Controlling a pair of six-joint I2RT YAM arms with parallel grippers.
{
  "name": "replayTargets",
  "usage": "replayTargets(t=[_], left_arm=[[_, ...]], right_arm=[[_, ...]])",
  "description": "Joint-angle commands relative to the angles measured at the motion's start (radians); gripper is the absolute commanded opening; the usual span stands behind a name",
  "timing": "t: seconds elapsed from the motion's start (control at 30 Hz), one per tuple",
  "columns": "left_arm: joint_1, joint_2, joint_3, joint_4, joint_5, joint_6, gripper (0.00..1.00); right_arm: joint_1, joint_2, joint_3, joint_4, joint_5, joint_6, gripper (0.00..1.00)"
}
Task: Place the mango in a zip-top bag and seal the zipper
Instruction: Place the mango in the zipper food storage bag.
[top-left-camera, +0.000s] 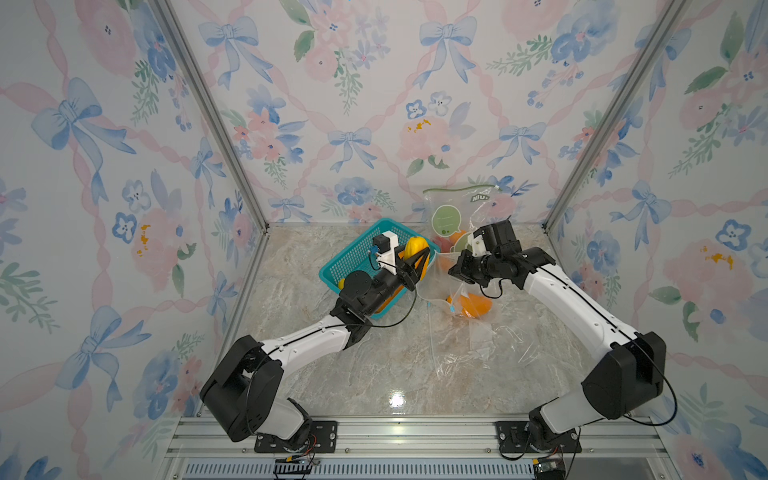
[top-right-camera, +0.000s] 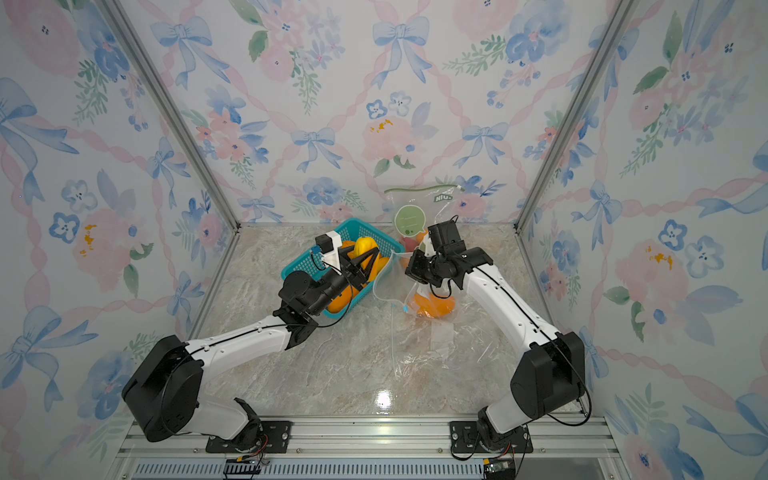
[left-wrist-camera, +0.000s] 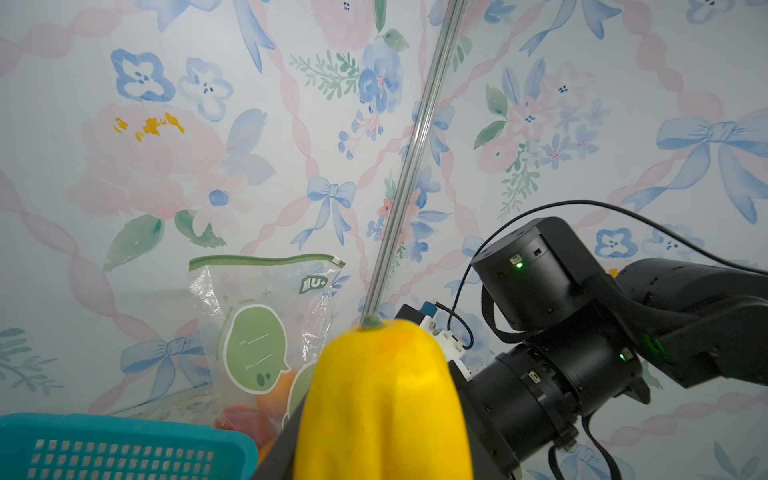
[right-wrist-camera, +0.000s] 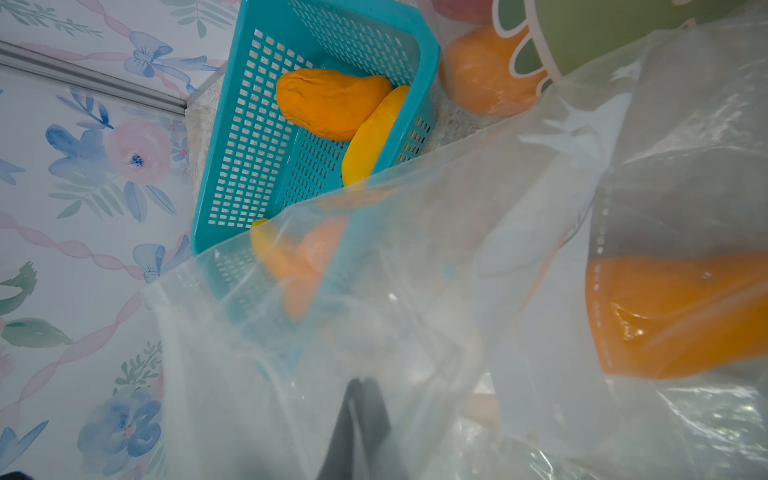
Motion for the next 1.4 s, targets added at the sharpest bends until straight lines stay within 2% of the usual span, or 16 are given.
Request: replayTargets(t=[0.0, 0.6, 0.7, 0.9, 1.0, 1.27, 1.37], left_arm=[[-0.015, 0.062, 0.008, 0.105, 0.037, -0.046, 0.26], [-0.056, 0.296, 0.083, 0.144, 0.076, -0.037, 0.31], [-0.056, 0.32, 0.094, 0.144, 0.08, -0.033, 0.38], [-0.056, 0.318, 0.087, 0.143, 0.096, -0.021, 0.64], [-0.055, 0.297, 0.077, 0.141, 0.091, -0.01, 0.69], [-0.044, 0.228, 0.039, 0.126, 0.059, 0.003, 0.76], [-0.039, 0.176, 0.015, 0.102, 0.021, 0.014, 0.88]], right_arm=[[0.015, -0.013, -0.003, 0.023, 0.005, 0.013, 0.0], [0.014, -0.01, -0.009, 0.036, 0.005, 0.022, 0.0], [0.015, -0.013, -0.012, 0.037, 0.006, 0.023, 0.0], [0.015, -0.013, -0.015, 0.04, 0.012, 0.016, 0.0], [0.015, -0.009, -0.015, 0.04, 0.012, 0.013, 0.0], [0.017, -0.007, -0.013, 0.039, 0.012, 0.007, 0.0], [0.017, -0.01, -0.012, 0.036, 0.013, 0.002, 0.0]])
